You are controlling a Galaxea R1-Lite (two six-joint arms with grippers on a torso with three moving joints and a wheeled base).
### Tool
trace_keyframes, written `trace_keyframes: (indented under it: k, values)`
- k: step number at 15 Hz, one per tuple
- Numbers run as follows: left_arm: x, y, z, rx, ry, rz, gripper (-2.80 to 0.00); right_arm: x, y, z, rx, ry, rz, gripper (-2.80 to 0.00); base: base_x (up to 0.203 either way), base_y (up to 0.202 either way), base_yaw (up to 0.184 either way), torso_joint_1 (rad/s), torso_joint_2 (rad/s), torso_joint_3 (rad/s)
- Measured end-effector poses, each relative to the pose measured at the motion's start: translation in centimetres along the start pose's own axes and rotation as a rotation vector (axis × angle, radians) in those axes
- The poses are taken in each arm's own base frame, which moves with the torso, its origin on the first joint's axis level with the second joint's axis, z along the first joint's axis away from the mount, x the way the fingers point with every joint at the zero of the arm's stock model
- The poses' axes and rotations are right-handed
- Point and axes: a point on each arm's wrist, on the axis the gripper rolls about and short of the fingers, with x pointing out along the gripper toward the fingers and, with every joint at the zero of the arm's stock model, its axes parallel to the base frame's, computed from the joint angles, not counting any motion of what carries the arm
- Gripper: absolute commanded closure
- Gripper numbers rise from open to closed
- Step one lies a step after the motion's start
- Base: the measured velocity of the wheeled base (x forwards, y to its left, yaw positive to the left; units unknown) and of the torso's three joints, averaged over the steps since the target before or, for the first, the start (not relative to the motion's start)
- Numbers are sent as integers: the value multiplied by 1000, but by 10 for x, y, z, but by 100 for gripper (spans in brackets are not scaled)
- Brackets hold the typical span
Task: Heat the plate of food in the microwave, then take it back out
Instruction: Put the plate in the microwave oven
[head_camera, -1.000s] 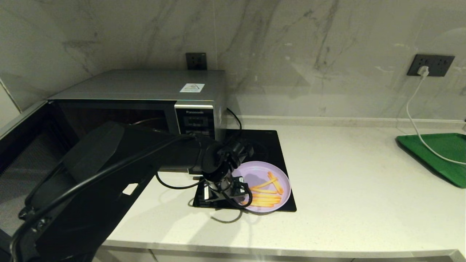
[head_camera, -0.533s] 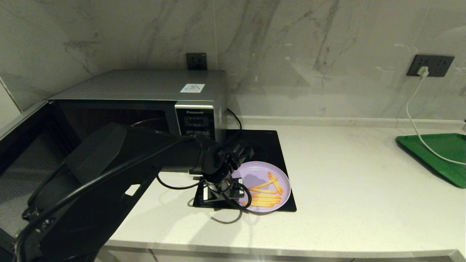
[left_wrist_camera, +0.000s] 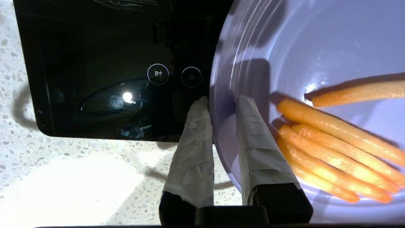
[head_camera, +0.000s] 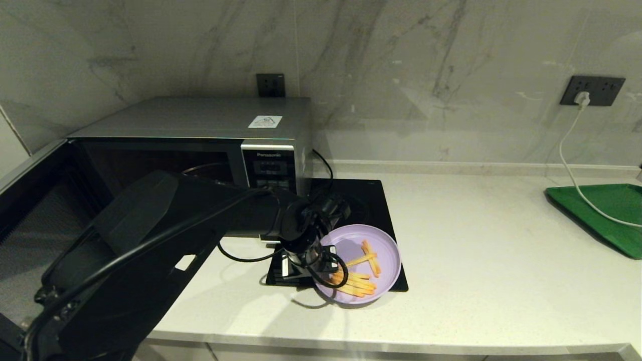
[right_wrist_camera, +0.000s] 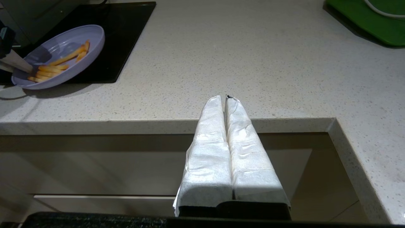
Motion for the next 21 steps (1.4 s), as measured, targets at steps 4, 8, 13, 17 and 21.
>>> trace_keyframes:
  k: [4,8,13,17,21]
  values:
    - [-4,2,-2,-3,18,14,0,0,0,0,0,1,0,0,0,0,0,0,0,0]
    - [-16,4,-3,-4,30,13,0,0,0,0,0,1,0,0,0,0,0,0,0,0]
    - [-23,7,1,-18,60,-49,0,0,0,0,0,1,0,0,0,0,0,0,0,0]
    - [-24,11,4,-53,103,-103,0,0,0,0,0,1,0,0,0,0,0,0,0,0]
    - [-26,18,7,-72,149,-156,0,0,0,0,0,0,0,0,0,0,0,0,0,0]
